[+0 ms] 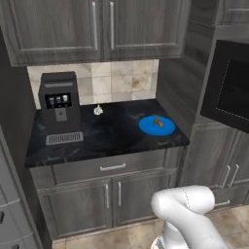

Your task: Pick the mushroom from the counter and place it in the microwave. Then turn on the microwave.

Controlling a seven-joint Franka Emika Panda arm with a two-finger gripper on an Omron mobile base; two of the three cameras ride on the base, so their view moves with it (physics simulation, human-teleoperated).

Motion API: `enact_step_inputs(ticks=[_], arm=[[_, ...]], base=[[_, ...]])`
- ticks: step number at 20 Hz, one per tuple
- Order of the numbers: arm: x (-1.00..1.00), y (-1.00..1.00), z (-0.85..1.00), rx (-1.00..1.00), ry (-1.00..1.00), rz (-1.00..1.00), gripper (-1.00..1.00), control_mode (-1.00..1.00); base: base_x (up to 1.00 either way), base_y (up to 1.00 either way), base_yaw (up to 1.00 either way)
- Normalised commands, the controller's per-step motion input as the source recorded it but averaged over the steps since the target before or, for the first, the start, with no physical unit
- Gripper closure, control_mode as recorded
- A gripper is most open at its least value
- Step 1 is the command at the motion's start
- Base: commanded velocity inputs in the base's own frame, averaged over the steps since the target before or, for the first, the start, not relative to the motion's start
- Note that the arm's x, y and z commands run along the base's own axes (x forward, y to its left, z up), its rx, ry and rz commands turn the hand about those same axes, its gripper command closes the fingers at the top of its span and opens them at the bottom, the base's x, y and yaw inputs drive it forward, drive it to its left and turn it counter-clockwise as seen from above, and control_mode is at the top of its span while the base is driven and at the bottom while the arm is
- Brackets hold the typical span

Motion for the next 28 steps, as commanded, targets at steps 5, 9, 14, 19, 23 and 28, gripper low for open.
enact_step_inputs(ticks=[5,9,14,19,23,28], arm=[[0.00,0.00,0.00,0.00,0.00,0.00,-1.00,1.00],[0.00,0.00,0.00,0.00,0.00,0.00,-1.00,1.00],[0.00,0.00,0.00,0.00,0.00,0.00,-1.00,1.00],[0.00,0.00,0.00,0.00,0.00,0.00,-1.00,1.00],[0.00,0.00,0.00,0.00,0.00,0.00,-1.00,1.00],[0.35,0.00,0.00,0.00,0.13,0.00,-1.00,-1.00]], base=[[0.63,0.05,0.00],[0.61,0.02,0.00],[0.55,0.00,0.00],[0.45,0.00,0.00],[0.35,0.00,0.00],[0.08,0.00,0.00]])
